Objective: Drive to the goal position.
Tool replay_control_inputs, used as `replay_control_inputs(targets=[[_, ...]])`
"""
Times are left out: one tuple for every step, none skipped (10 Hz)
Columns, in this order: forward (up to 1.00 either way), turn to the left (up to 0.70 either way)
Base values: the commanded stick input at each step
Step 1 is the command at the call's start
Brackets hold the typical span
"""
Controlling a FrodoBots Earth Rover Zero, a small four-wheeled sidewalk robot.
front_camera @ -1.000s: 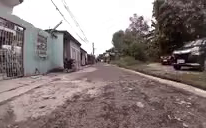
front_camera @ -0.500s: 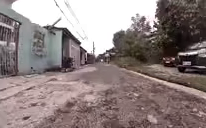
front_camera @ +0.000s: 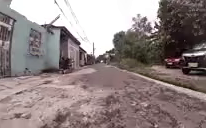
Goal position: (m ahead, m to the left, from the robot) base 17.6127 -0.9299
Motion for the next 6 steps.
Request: replay_control_inputs(targets=[[0.7,0.0],[0.7,0.0],[0.7,0.0],[0.7,0.0],[0.7,0.0],[0.7,0.0]])
